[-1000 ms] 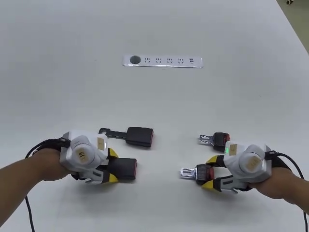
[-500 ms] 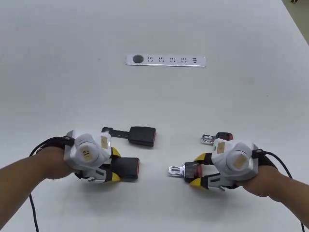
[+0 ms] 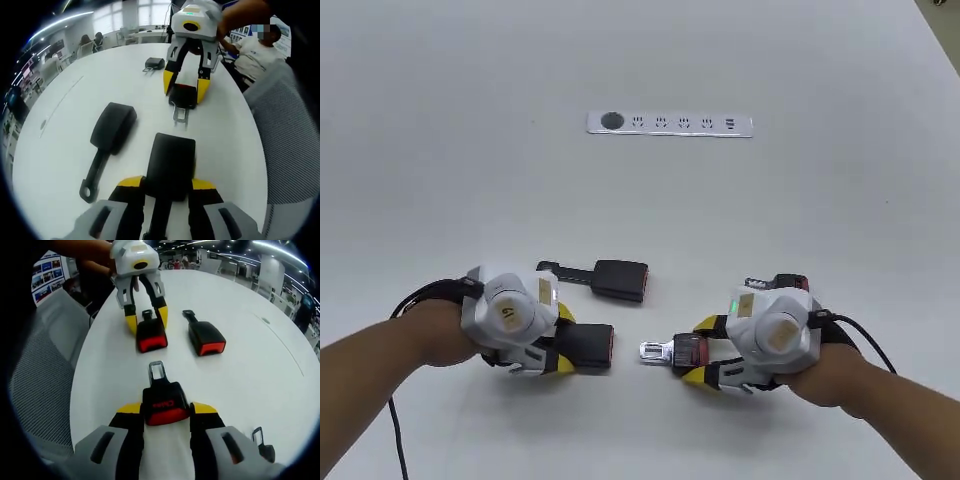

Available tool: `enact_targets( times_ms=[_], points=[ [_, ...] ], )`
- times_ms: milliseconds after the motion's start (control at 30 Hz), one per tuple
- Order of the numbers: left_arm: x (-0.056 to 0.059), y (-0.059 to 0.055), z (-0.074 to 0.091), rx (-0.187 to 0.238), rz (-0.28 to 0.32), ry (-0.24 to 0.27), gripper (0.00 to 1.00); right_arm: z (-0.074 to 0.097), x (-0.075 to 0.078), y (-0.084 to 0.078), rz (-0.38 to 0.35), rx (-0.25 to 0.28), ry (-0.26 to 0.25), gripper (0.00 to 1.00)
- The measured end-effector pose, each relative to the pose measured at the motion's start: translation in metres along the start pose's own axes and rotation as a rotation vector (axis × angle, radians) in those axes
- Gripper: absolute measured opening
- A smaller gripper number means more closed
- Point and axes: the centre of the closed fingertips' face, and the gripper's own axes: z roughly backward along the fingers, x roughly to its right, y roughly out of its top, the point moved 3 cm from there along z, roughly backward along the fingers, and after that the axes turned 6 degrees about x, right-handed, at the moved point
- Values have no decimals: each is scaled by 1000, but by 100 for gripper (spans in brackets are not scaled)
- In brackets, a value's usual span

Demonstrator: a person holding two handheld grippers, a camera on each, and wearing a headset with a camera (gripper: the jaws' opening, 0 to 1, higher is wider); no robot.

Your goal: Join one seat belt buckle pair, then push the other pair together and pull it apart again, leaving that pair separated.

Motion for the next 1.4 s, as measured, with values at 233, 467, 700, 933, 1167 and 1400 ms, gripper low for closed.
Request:
enact_targets(
  times_ms=[233,467,700,933,1167,1400],
  points=[
    [-1,0,0,-6,4,1,34,-9,-1,13,3,15,6,34],
    [-3,-2,0,-12,7,2,34,-14,2,21,1,19,5,34],
    [-4,-2,-1,-18,10,2,34,-18,0,26,2,28,3,34],
    [-3,-3,0,-26,-2,-3,35,-28,-6,34,9,28,3,34],
    [-3,-3,0,-33,4,2,34,-31,-7,35,-1,41,8,34],
    [-1,-1,-1,-40,9,11,34,-35,-9,38,-13,43,3,34]
  ],
)
